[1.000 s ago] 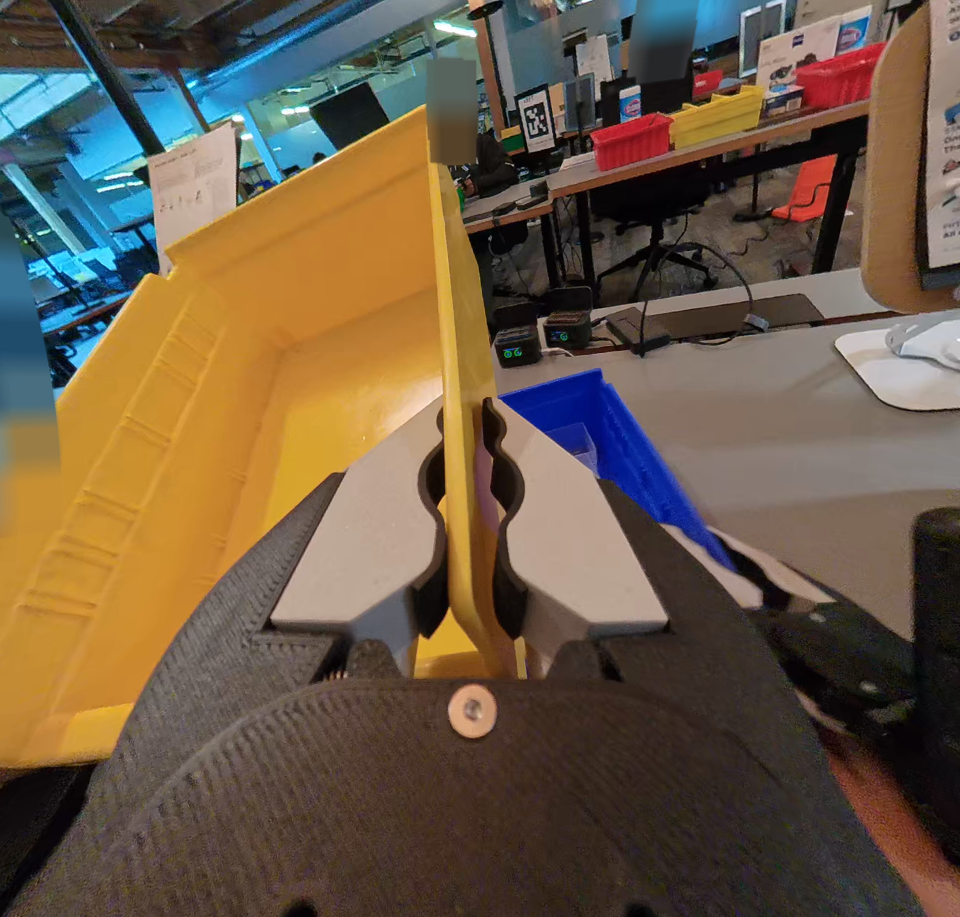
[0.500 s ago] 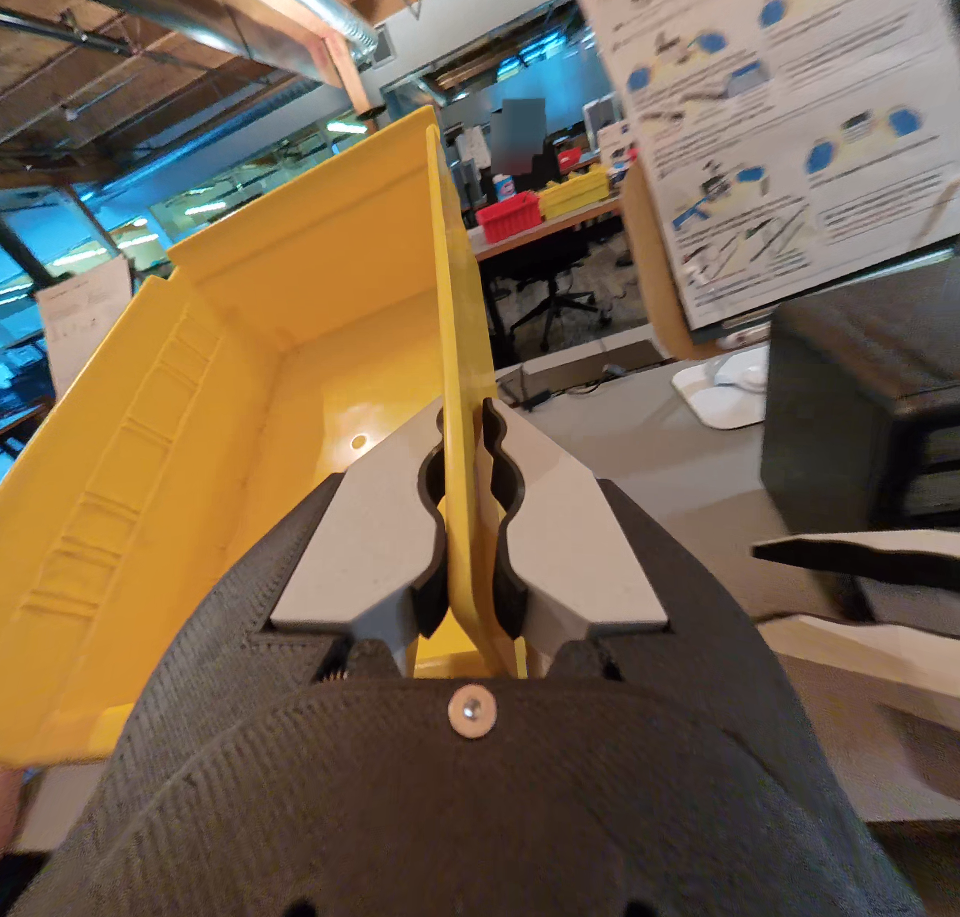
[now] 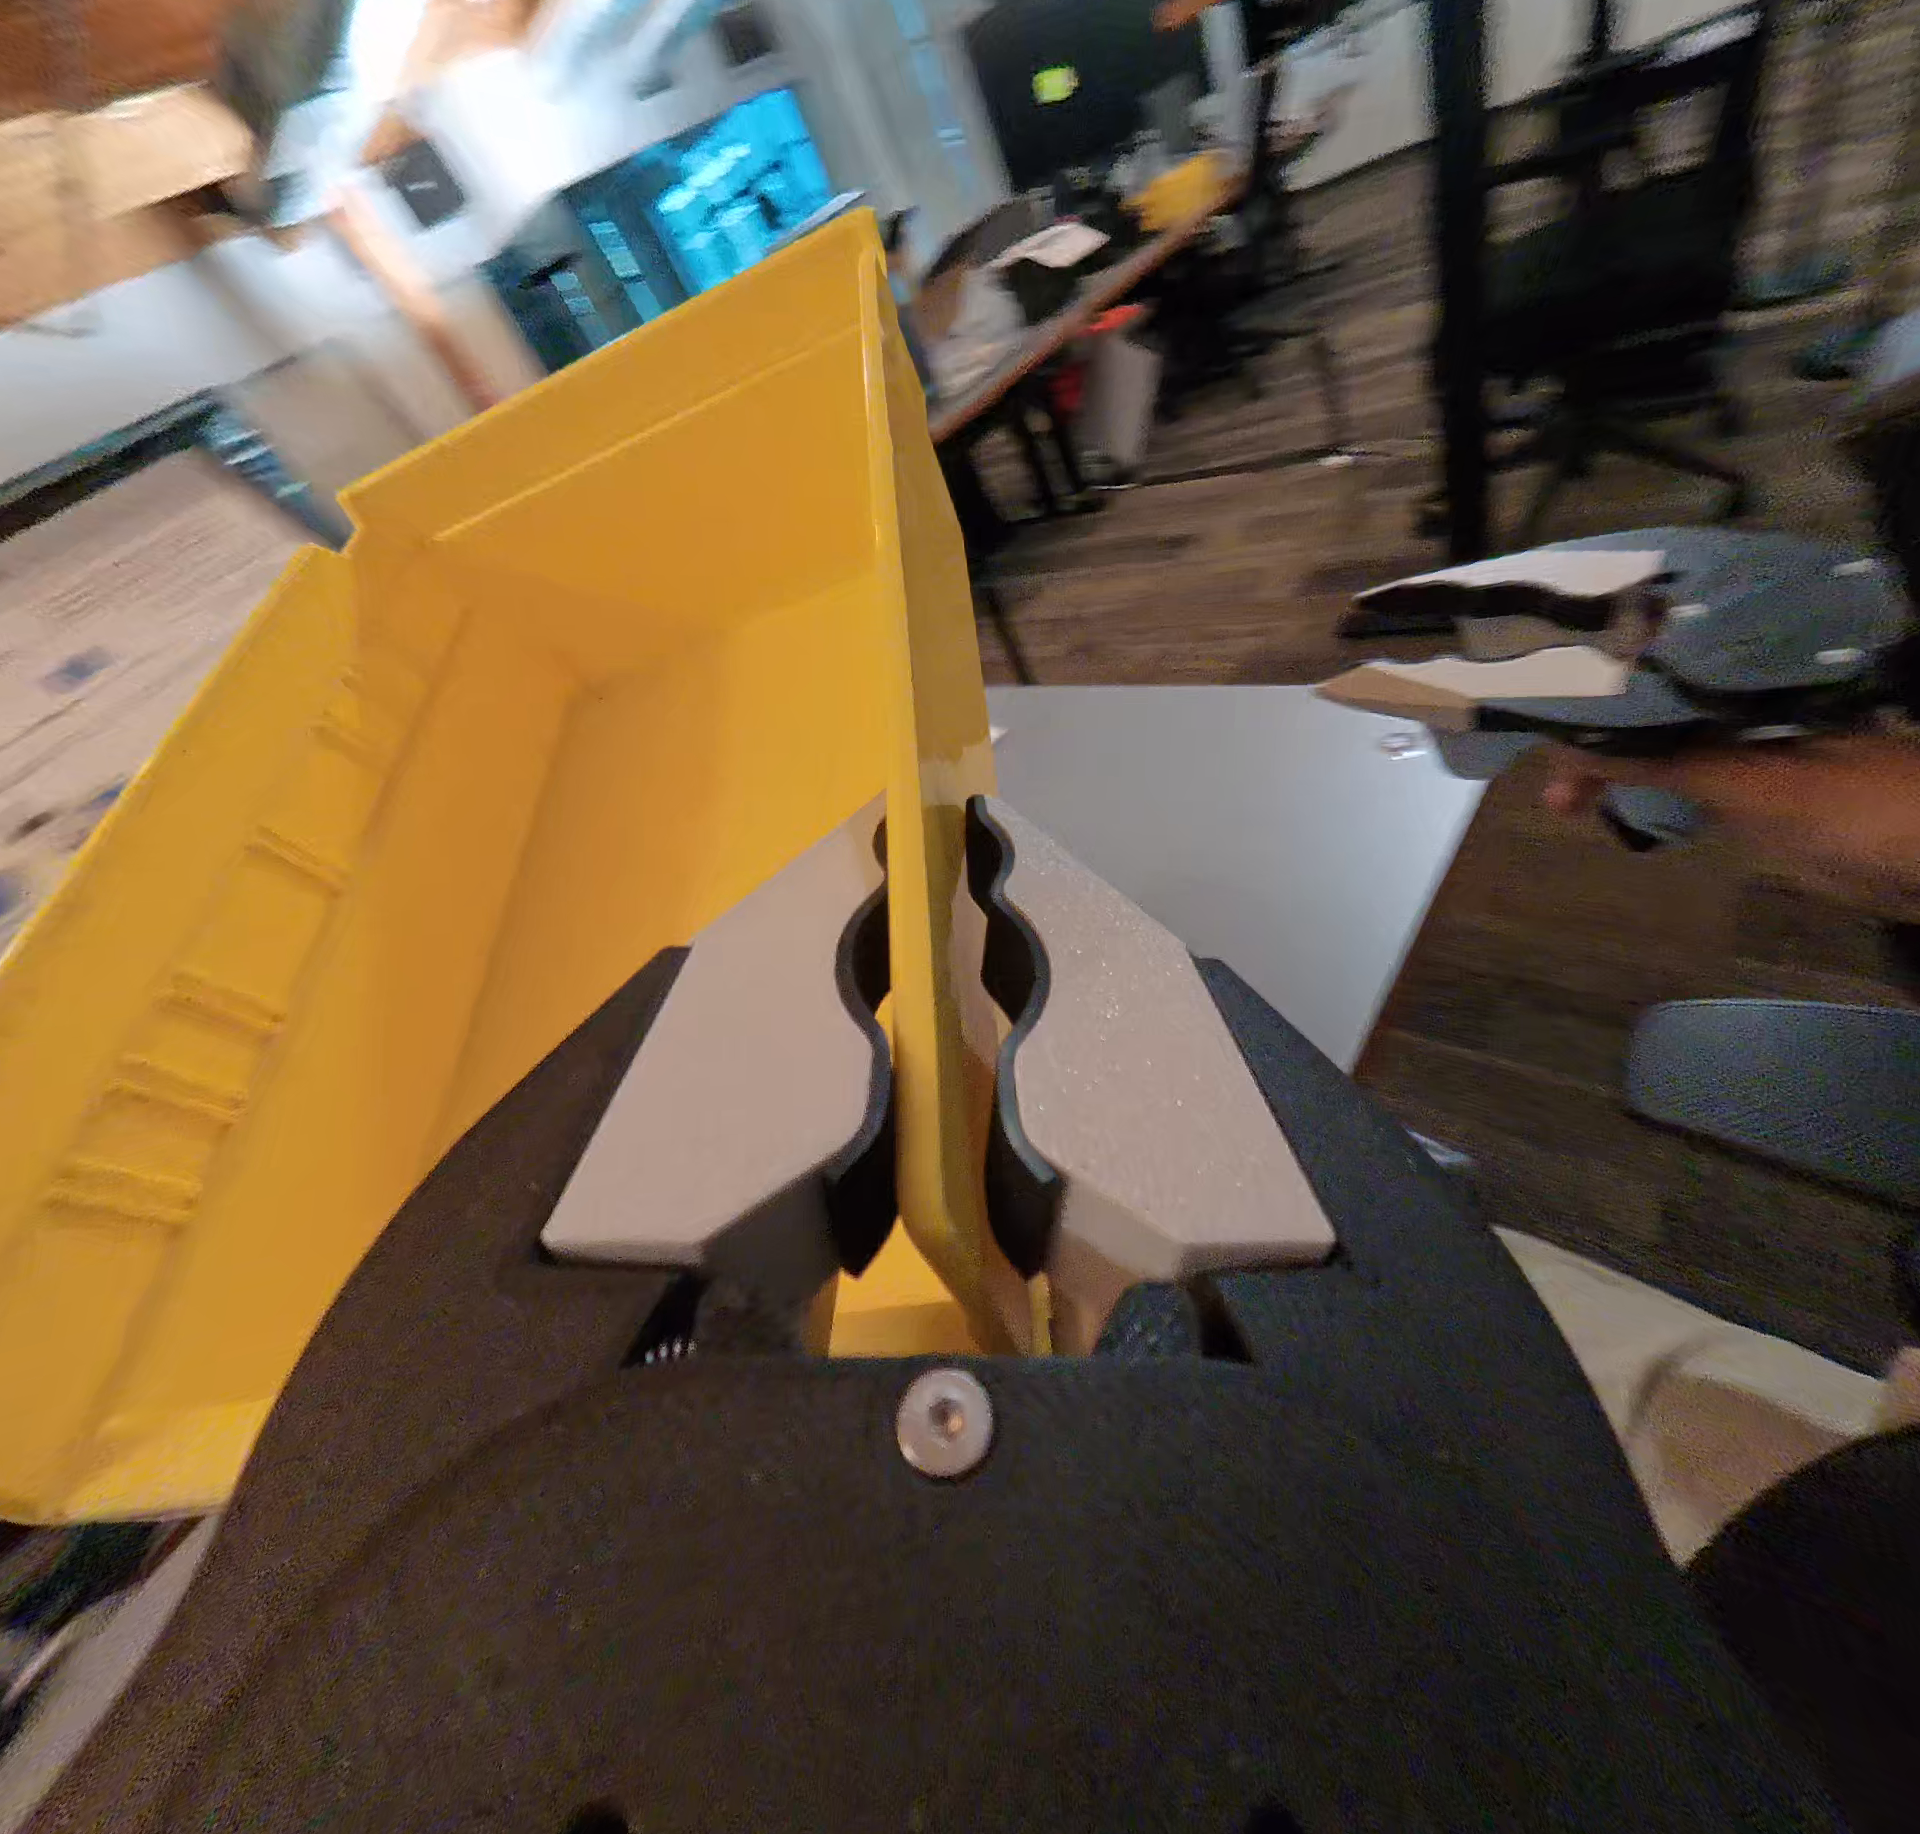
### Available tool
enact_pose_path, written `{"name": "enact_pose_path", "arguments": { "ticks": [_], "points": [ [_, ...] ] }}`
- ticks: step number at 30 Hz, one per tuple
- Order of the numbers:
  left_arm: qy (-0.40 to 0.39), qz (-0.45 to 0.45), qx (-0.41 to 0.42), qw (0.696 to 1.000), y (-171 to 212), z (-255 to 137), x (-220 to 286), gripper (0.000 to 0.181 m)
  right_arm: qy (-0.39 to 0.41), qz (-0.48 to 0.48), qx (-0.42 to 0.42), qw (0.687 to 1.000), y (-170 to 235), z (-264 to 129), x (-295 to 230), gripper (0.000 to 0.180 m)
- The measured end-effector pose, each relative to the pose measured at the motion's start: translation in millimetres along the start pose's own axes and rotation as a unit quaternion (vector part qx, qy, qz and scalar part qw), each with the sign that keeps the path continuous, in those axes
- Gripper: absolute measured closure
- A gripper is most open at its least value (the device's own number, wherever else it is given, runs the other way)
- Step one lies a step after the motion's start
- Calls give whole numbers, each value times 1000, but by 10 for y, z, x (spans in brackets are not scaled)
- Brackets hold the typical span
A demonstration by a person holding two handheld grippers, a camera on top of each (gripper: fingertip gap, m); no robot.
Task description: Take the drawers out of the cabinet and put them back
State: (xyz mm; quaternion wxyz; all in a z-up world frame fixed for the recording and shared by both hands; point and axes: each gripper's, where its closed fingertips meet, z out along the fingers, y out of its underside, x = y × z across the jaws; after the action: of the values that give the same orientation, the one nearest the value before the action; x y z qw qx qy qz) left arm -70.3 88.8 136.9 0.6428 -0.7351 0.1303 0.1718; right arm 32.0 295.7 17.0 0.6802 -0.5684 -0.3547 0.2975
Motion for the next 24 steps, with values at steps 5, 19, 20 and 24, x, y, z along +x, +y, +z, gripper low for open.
{"name": "enact_pose_path", "arguments": {
  "ticks": [5,19,20,24],
  "points": [
    [120,44,-5,992,-254,999,1110,176,78,170,-1,982,503,-109,935,137],
    [137,27,-152,978,1516,3056,2281,176,173,132,50,975,549,-408,1314,158],
    [137,19,-156,978,1581,3104,2300,176,173,137,47,974,565,-411,1319,159],
    [113,3,-144,983,1660,3301,2284,175,159,162,29,974,688,-337,1261,154]
  ]
}}
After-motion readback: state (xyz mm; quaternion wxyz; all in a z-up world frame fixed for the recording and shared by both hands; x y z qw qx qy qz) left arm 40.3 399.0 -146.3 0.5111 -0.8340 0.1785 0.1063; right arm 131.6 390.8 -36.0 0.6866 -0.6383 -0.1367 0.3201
